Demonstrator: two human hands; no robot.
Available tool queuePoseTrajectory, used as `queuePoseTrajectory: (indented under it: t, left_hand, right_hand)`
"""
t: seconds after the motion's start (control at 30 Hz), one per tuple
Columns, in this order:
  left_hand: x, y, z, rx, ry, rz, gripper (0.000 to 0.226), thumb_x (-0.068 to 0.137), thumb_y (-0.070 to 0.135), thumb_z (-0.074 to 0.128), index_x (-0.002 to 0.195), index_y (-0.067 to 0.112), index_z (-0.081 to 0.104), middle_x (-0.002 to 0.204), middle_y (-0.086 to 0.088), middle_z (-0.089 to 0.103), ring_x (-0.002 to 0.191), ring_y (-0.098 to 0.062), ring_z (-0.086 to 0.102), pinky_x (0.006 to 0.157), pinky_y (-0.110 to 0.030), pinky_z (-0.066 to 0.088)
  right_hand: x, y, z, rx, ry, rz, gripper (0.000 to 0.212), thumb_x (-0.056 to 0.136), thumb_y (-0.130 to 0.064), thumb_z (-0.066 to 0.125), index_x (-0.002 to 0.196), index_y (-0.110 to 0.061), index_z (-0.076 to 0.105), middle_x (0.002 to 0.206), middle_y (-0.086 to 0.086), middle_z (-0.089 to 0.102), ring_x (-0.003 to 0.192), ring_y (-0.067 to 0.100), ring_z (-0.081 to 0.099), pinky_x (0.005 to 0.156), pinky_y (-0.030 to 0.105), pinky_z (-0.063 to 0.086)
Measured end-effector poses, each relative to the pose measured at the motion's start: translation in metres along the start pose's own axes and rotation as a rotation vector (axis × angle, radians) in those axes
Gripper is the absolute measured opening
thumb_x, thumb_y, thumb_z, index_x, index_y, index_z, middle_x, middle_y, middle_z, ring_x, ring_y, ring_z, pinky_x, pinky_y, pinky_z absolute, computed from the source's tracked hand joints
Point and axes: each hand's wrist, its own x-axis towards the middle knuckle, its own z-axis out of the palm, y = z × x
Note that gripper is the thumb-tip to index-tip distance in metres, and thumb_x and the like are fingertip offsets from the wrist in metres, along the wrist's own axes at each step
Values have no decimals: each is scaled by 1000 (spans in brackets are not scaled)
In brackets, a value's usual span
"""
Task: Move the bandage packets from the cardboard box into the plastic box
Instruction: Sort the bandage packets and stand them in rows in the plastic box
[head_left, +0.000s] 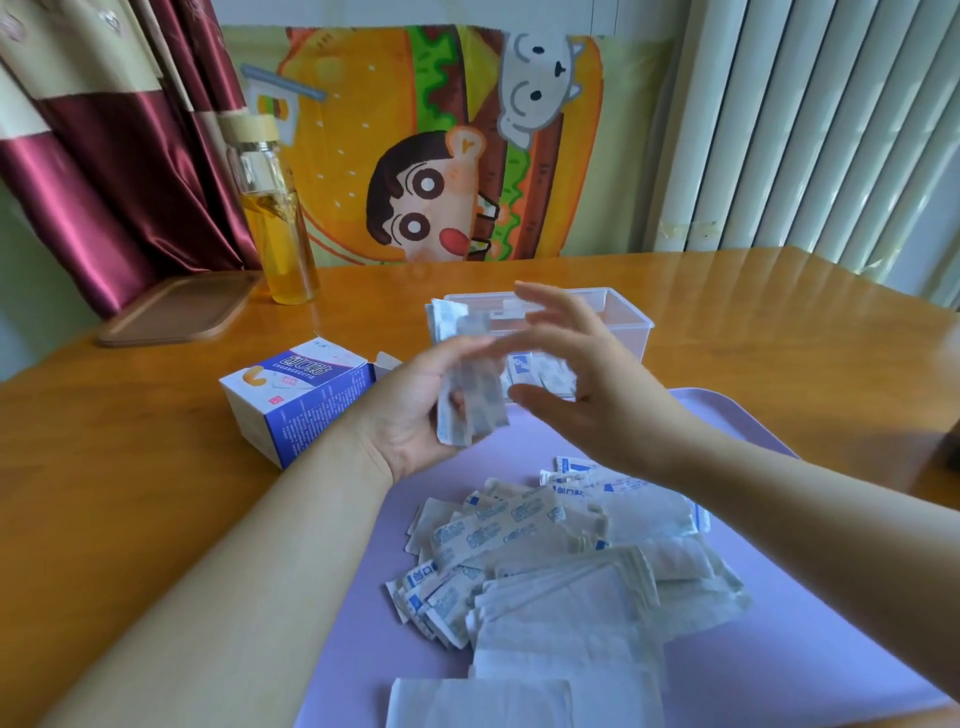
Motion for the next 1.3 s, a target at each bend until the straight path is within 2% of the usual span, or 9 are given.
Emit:
queuePoseTrajectory:
  t: [0.07, 0.23, 0.4, 0.6, 0.73, 0.83, 0.97, 1.17, 1.3]
  left_hand:
    - [4, 5, -9, -100, 86, 20, 8, 90, 19, 49, 84, 13, 50, 67, 1, 53, 40, -8, 45, 38, -15, 37]
    - [9, 5, -17, -207, 154, 2, 9, 88, 17, 42, 81, 17, 37, 60, 3, 50, 45, -7, 26, 38, -15, 24]
    - [11, 1, -14, -140, 165, -14, 19, 94, 19, 43, 75, 19, 39, 54, 6, 41, 49, -7, 33, 43, -15, 30]
    - [6, -8, -6, -12, 79, -163, 25, 97, 32, 44, 86, 16, 60, 67, 3, 54, 64, -13, 55, 62, -28, 48]
    - [0, -11, 1, 55, -45, -236, 32, 89, 43, 49, 89, 14, 64, 75, -2, 60, 66, -16, 66, 59, -26, 53]
    - [-1, -11, 2, 54, -80, -222, 37, 76, 48, 54, 91, 14, 60, 74, -2, 54, 53, -9, 53, 50, -18, 44]
    - [4, -12, 2, 17, -27, -139, 22, 75, 36, 61, 84, 16, 56, 65, 2, 46, 46, -4, 36, 43, -12, 33]
    - [8, -11, 4, -165, 72, -82, 11, 74, 12, 65, 77, 12, 54, 58, 2, 47, 47, -5, 43, 44, -14, 40]
    - [7, -15, 9, 49, -5, -79, 12, 92, 13, 49, 82, 11, 55, 67, -3, 48, 58, -11, 48, 49, -20, 46]
  right_hand:
    - [-4, -1, 0, 14, 62, -8, 28, 82, -16, 70, 106, -25, 59, 118, -7, 48, 104, 0, 47, 85, 11, 37]
    - [-15, -8, 10, -156, -589, 209, 28, 74, -43, 74, 96, -33, 60, 82, -19, 57, 77, -1, 55, 66, 11, 43]
    - [-6, -6, 2, 17, -471, 243, 9, 82, -26, 70, 78, -28, 62, 66, -13, 61, 55, -3, 52, 55, 9, 39]
    - [15, -1, -26, -52, -301, 231, 10, 87, -20, 65, 94, -25, 70, 54, -15, 62, 46, -5, 52, 45, 6, 37]
    - [28, 0, -23, -181, -164, 195, 24, 76, -27, 77, 96, -26, 64, 76, -11, 62, 59, 0, 54, 58, 16, 47]
    - [30, -2, -17, -149, -146, 216, 40, 73, -24, 79, 103, -27, 53, 83, -8, 62, 68, 2, 57, 53, 10, 45]
    - [26, -2, -12, -29, -48, 148, 64, 72, -18, 80, 126, -21, 47, 107, 0, 64, 88, 14, 62, 82, 30, 52]
    - [9, 0, 4, -127, -279, 25, 138, 54, -44, 87, 146, -35, -15, 157, -3, 2, 144, 9, 6, 111, 24, 20]
    - [14, 3, 11, -196, -291, 12, 134, 56, -39, 87, 143, -43, -14, 156, -1, -5, 140, 19, 24, 99, 24, 36]
